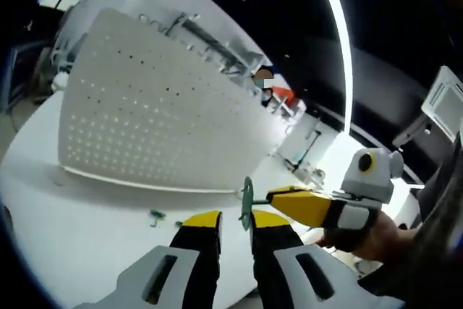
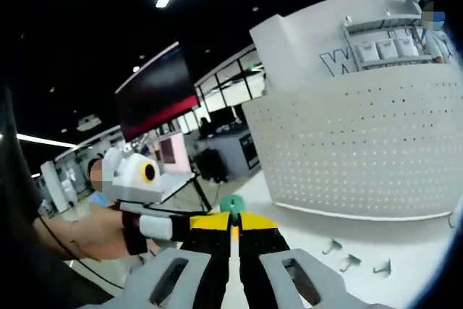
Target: Insert the hook assembly into the mounting plate slot until the hook locks in place.
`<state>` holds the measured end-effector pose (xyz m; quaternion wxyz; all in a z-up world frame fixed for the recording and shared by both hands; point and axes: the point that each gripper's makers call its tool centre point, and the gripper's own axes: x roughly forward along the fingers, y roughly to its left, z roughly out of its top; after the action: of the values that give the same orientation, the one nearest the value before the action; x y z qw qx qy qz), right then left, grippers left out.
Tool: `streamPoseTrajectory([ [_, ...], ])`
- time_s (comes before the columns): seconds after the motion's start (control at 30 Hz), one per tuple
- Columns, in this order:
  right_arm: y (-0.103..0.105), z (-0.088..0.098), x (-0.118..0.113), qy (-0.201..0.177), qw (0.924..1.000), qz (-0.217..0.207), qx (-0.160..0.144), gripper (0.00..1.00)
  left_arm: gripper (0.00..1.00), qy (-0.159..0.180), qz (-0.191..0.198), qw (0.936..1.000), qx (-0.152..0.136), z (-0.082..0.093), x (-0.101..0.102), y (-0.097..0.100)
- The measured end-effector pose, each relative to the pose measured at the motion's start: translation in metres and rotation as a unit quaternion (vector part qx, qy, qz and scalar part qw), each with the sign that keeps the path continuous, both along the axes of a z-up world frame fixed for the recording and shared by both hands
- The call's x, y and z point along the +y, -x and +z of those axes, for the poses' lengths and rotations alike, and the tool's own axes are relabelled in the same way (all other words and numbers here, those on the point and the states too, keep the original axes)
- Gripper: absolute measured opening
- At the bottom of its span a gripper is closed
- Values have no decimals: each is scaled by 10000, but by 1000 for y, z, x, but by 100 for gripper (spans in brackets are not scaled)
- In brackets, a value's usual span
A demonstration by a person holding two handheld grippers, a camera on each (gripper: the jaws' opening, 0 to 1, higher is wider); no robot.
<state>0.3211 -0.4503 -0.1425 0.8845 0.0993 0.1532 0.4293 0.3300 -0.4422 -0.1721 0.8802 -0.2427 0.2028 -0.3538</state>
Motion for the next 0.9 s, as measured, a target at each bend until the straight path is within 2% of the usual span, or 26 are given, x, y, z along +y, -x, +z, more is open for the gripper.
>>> streamPoseTrajectory([
  [0.1,0,-1,1,22,10000,11,10,1,6,39,-148,9999,-47,3,-4,3],
  [0.5,1,-2,3,198,9997,72,-125,1,5,-144,-122,9998,-69,0,-2,3],
  [0.6,2,-2,3,303,9992,87,-241,1,4,-308,-131,9993,-153,1,-3,3],
  [0.73,2,4,3,308,9989,87,-348,2,3,-307,-157,9992,-177,4,-3,2],
  [0.9,0,7,2,247,9993,62,-271,2,3,-302,-171,9992,-203,7,-4,1],
])
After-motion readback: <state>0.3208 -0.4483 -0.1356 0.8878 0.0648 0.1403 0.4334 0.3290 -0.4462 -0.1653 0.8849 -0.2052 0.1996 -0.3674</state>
